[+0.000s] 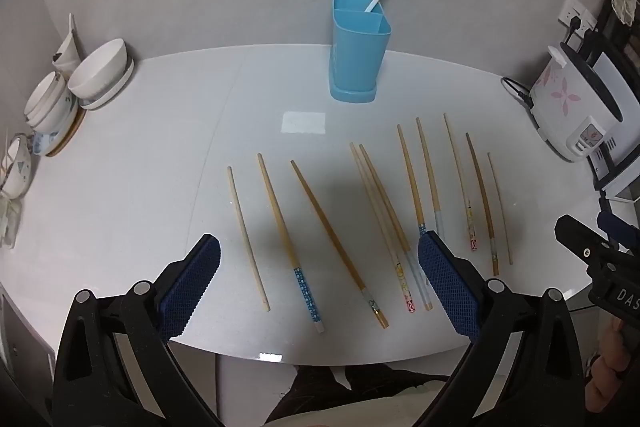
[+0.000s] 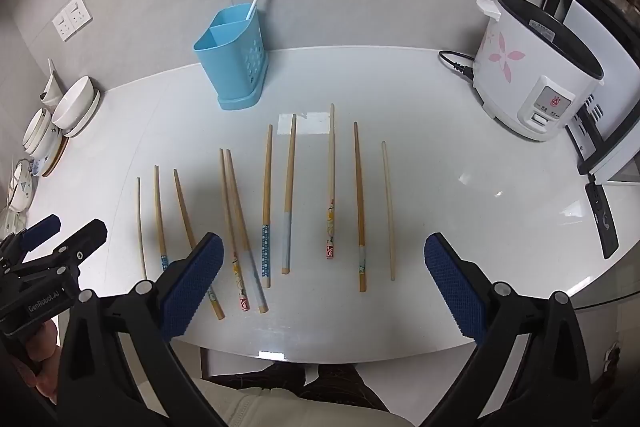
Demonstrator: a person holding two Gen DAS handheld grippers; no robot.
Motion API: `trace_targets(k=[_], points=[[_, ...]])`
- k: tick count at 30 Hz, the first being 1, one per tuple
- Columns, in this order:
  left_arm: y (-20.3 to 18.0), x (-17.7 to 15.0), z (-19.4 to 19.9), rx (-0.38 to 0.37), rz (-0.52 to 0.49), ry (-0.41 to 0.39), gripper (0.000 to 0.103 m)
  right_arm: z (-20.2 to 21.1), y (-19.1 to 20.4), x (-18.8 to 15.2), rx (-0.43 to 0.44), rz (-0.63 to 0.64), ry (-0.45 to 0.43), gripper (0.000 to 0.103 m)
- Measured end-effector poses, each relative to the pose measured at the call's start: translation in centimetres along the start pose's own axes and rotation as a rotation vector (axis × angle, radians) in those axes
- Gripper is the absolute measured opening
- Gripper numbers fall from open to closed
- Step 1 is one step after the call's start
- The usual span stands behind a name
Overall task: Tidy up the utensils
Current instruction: 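Move both tools toward the row of wooden chopsticks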
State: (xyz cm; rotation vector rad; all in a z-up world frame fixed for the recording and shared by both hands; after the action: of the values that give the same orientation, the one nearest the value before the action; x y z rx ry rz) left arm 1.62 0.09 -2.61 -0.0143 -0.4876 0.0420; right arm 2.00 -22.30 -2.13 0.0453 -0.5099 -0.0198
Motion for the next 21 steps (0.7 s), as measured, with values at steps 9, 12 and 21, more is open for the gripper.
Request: trace_targets(k=[9,12,21], points=[[-0.21,0.75,-0.03,-0.010,0.000,-0.014,0.097,-0.05,0.05,0.06,0.000,0.003,-0.001,0.097],[-0.08,0.62,0.12,-0.006,0.000,-0.009,0.097,-0.05,-0.01,0.13,0.000,0.001,0.000,0.097],[-0.17,0.56,0.14,-0.013,0.004,-0.009,0.097,-0.08,0.03,0.13,0.002,0.001,0.000,0.097]])
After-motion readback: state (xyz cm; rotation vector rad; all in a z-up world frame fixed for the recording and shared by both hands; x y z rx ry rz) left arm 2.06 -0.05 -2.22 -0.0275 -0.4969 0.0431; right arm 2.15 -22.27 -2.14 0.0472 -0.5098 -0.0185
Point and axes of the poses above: each gripper's, at about its wrist camera, not at the fingertips, and z roughly against the way its jaws point, y to its left, x to its top, the point moved 3 cm from there along -z, roughly the way its jaws point, and after that the axes turned 2 degrees about y, right-handed, at the moved point
